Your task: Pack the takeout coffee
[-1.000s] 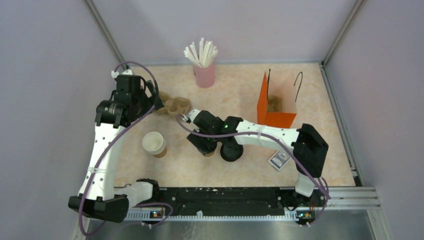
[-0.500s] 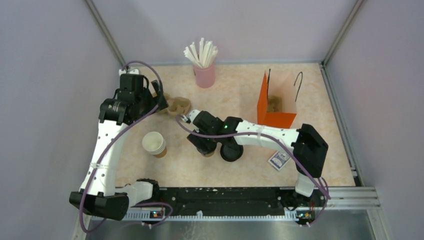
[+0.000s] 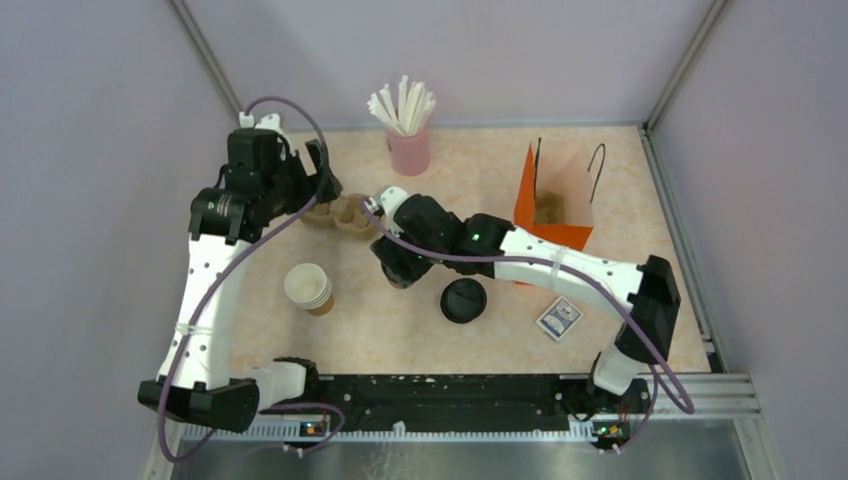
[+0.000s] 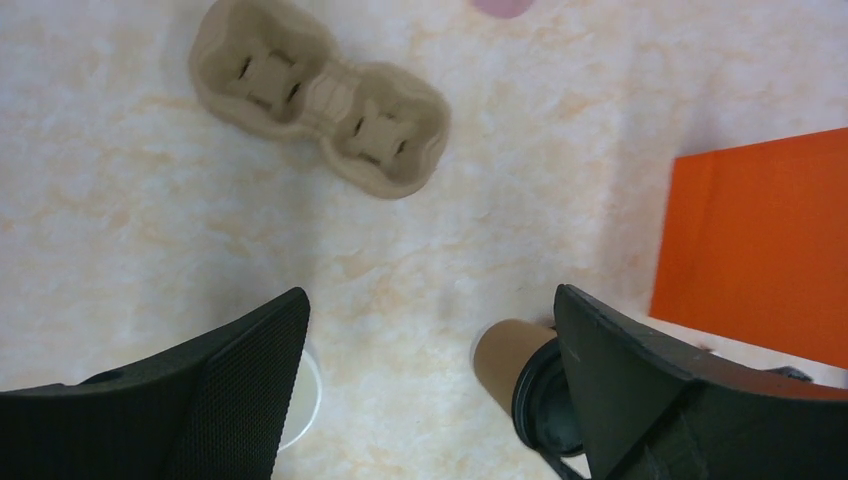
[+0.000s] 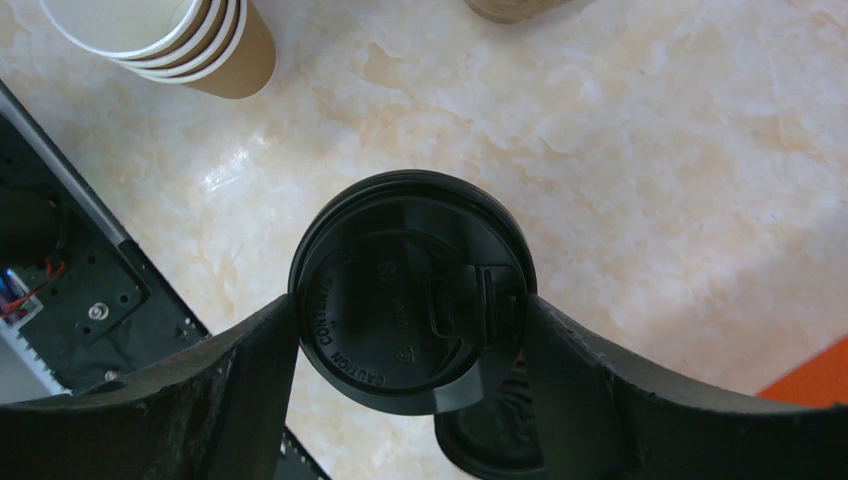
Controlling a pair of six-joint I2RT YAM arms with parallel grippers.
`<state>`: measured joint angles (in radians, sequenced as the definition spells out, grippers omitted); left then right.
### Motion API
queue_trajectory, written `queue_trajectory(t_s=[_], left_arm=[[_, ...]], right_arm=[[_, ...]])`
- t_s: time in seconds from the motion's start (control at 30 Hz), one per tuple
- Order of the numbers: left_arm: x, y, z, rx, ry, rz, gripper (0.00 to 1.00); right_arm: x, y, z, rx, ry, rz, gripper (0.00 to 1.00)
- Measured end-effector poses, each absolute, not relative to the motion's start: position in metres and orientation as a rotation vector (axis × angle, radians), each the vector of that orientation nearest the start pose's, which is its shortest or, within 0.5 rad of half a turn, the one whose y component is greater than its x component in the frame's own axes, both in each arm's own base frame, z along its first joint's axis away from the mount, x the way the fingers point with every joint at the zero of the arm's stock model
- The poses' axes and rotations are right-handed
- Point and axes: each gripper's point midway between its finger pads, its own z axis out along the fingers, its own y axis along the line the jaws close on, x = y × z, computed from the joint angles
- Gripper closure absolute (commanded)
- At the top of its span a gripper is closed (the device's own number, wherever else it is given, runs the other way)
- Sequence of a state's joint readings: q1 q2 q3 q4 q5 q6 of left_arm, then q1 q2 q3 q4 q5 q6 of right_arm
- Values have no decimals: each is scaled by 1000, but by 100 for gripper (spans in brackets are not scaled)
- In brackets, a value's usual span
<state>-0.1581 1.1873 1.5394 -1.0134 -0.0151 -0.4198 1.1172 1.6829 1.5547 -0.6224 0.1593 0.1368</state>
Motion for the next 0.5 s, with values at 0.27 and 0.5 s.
queue_trajectory(t_s=[0.27, 0.5], left_arm=[[336, -112, 361, -165, 2137, -583, 9], [351, -229, 352, 149, 2183, -809, 6]], right_arm=[[198, 349, 271, -906, 2088, 498, 30], [172, 285, 314, -763, 2090, 530, 30]])
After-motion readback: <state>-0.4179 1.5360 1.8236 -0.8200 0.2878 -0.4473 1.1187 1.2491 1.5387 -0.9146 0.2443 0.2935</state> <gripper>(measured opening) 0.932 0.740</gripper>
